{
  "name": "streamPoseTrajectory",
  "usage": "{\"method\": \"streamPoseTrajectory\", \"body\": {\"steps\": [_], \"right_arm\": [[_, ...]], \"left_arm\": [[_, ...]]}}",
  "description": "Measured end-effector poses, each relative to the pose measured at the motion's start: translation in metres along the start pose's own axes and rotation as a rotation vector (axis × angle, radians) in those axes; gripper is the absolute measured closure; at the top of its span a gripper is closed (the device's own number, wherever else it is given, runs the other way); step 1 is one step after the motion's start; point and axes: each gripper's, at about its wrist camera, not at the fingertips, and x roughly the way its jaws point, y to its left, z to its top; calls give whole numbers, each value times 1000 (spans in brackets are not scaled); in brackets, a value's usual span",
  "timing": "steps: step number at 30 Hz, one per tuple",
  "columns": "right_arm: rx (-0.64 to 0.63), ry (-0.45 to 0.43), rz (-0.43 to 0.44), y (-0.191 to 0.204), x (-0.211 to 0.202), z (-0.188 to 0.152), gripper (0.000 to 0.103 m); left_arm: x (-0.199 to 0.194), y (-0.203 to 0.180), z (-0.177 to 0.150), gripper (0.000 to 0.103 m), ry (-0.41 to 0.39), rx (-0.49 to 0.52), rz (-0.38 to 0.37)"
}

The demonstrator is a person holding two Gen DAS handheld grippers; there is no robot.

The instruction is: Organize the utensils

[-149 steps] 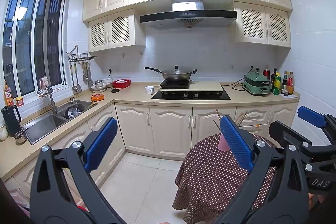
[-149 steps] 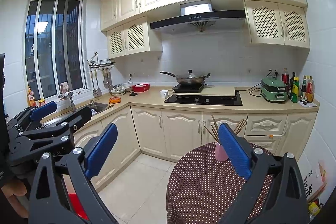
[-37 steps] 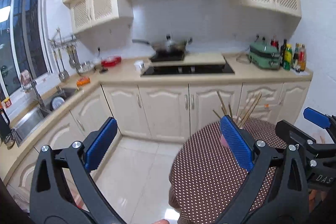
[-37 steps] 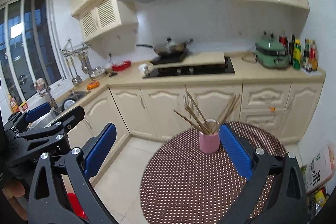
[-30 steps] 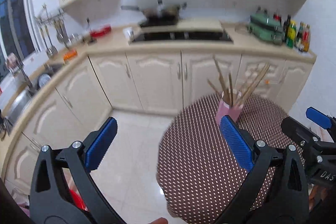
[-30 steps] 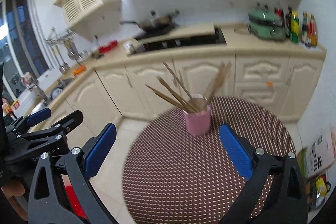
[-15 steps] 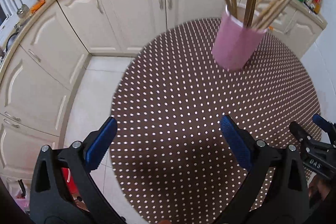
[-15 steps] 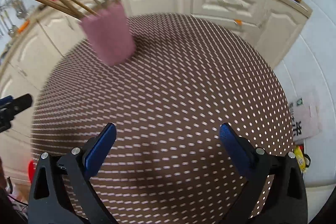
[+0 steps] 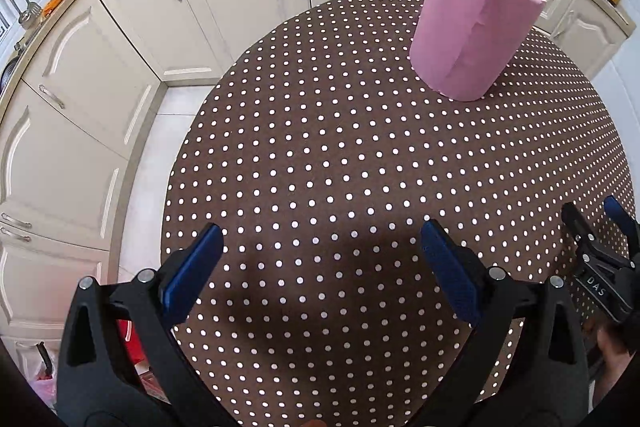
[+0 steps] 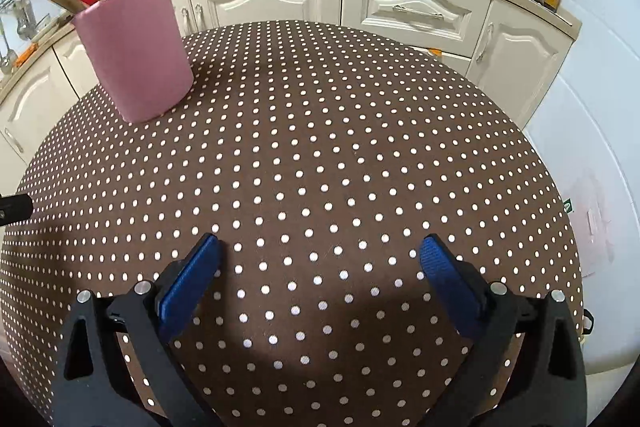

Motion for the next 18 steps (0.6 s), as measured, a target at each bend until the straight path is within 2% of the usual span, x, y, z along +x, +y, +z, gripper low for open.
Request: {"method": "streamPoseTrajectory", "body": {"steps": [7, 14, 18], "right_arm": [[3, 0, 4, -6, 7, 4, 6], [3, 0, 3, -4, 2, 0, 6], [3, 0, 3, -3, 1, 0, 6]], "left_arm": [[7, 1, 9, 6, 12, 4, 1], [11, 14, 12, 6, 20, -43, 7], [8, 21, 12, 6, 19, -41, 29]]}}
